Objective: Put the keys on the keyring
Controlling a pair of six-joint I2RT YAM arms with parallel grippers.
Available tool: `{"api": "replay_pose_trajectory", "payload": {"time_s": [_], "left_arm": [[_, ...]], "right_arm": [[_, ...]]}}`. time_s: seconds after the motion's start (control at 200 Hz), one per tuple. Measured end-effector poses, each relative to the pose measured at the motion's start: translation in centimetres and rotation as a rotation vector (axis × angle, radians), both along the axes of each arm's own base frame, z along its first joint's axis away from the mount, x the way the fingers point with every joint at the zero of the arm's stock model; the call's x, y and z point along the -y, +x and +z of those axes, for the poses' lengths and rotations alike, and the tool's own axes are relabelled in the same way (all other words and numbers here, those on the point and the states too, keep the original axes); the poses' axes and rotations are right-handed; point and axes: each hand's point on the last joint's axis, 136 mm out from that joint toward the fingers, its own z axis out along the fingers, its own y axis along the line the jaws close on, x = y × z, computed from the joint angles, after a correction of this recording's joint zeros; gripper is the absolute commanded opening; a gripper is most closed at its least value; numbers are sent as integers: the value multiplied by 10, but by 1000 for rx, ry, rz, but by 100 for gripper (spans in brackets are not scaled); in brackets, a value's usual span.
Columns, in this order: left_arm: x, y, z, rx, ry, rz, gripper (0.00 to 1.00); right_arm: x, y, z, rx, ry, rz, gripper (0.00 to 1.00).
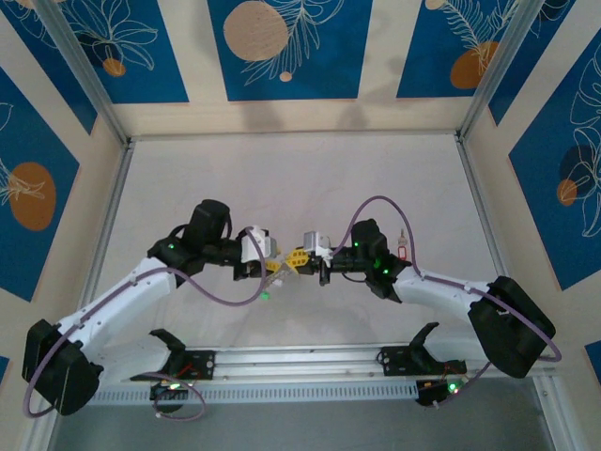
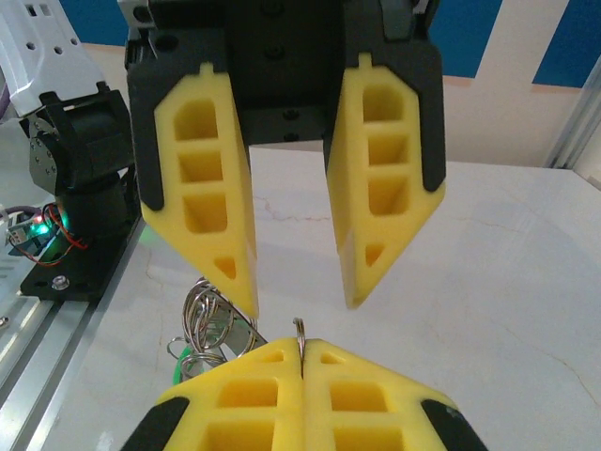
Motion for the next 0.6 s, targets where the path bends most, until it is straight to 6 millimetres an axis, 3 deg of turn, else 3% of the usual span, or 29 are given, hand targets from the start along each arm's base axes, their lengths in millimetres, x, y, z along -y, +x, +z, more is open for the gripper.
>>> {"api": "replay_pose_trajectory", "payload": {"time_s": [0.285,0.6], "left_arm": [[2,0,-5,-2,18,-3,22],[3,0,-18,-39,53,-3,19]], "right_arm": [[-3,-6,-6,-3,-18,19,0],[-6,-5,-18,-15,-46,24,0]]}}
